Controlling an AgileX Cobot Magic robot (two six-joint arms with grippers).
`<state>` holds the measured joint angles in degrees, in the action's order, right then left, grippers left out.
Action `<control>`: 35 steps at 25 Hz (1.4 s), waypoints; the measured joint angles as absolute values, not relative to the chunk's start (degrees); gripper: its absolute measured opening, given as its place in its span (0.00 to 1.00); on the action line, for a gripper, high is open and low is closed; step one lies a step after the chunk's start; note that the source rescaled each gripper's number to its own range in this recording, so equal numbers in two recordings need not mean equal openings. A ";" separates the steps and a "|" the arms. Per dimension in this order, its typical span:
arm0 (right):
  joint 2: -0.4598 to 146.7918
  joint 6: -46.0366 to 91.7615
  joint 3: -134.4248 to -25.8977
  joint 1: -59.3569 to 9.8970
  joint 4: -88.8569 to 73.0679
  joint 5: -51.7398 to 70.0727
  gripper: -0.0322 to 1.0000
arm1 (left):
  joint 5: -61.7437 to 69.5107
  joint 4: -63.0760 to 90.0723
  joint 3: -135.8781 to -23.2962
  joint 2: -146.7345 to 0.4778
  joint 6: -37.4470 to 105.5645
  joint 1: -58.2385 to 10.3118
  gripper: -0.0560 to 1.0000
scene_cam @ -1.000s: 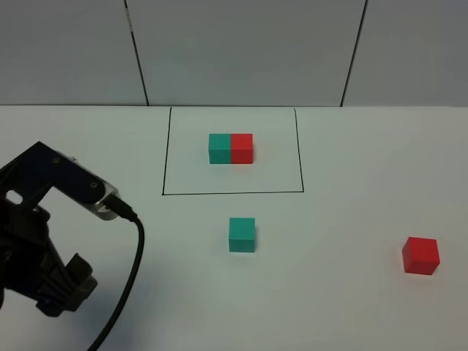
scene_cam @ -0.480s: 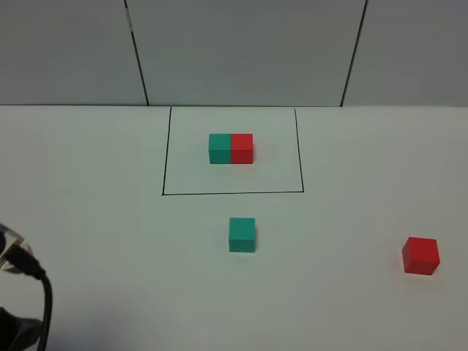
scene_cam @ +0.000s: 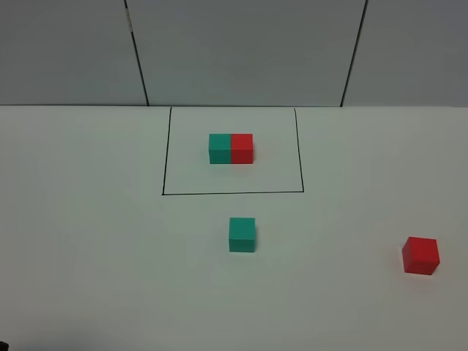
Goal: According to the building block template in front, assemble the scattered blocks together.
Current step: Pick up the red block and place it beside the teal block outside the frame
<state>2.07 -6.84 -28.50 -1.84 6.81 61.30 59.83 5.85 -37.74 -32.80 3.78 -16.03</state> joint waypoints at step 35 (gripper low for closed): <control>2.07 -6.84 -28.50 -1.84 6.81 61.30 0.58 | 59.92 6.71 -26.66 -10.23 3.78 -3.00 0.88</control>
<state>2.07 -6.84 -28.50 -1.84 6.81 61.30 59.92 6.71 -26.66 -10.23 3.78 -3.00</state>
